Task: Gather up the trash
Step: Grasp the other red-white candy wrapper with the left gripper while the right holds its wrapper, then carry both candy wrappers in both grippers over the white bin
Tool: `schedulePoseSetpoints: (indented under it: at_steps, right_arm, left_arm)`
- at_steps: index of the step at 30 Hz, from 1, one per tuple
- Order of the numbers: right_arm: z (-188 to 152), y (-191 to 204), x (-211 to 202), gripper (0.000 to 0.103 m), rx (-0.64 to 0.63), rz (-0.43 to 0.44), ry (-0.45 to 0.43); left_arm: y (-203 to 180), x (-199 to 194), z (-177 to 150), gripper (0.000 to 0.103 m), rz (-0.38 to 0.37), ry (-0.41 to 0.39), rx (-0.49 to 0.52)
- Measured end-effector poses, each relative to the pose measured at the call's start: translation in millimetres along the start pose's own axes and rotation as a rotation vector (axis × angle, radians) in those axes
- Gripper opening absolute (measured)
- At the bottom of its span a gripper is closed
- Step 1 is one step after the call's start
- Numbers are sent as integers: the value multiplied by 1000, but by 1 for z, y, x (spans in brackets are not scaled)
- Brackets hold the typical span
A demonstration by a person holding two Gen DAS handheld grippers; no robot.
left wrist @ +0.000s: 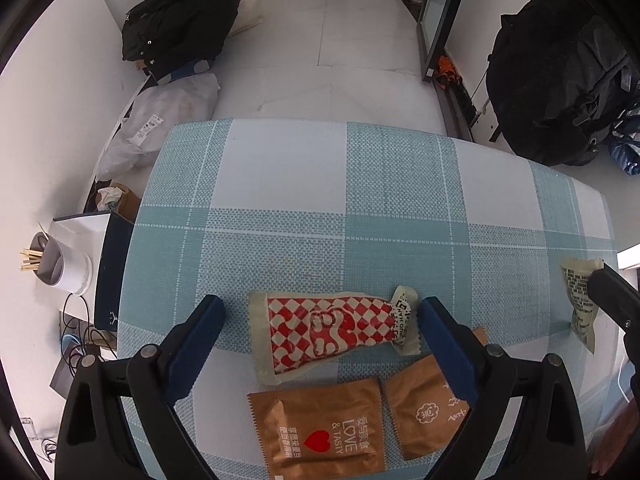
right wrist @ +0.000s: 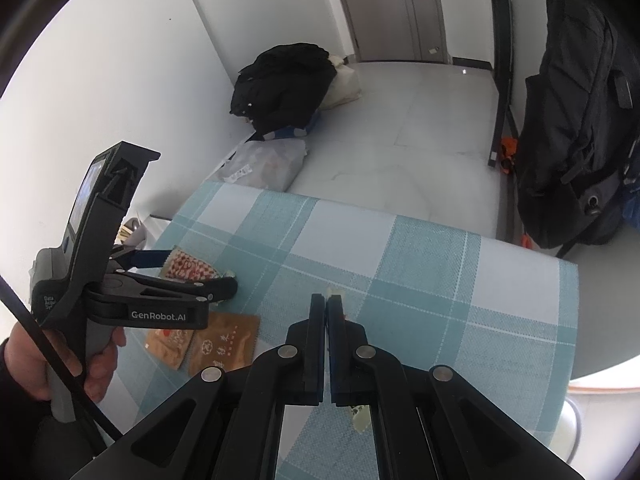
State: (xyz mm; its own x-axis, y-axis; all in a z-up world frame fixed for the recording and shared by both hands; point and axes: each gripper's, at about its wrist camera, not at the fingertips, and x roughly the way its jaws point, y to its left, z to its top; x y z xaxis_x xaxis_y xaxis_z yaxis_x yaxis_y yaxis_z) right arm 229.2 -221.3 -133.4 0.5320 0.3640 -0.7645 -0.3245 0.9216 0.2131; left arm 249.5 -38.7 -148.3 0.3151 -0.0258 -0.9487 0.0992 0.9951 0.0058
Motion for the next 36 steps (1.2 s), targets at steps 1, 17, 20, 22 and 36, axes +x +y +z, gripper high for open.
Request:
schedulePoseSetpoints:
  at_steps: [1,17,20,22,36]
  right_arm:
    - [0,1,0,1,0,0,0]
    - [0,13,-5,1,-28,-18,-3]
    - [1,16,-7,1,-36,-18,-7]
    - [1,19,-7,1,-39,-18,-4]
    - [1,40,-13,1,-88,-32,-15]
  left_arm:
    - [-1,0,0,92,-2,-1,4]
    - [17,-9,-1,22,-20,1,-51]
    - [21,-10,-5,16,-50,5,-67]
    - [24,-10,-7,16,-74,9,-77]
    - [35,-35,-17,15,-207,-45,-110]
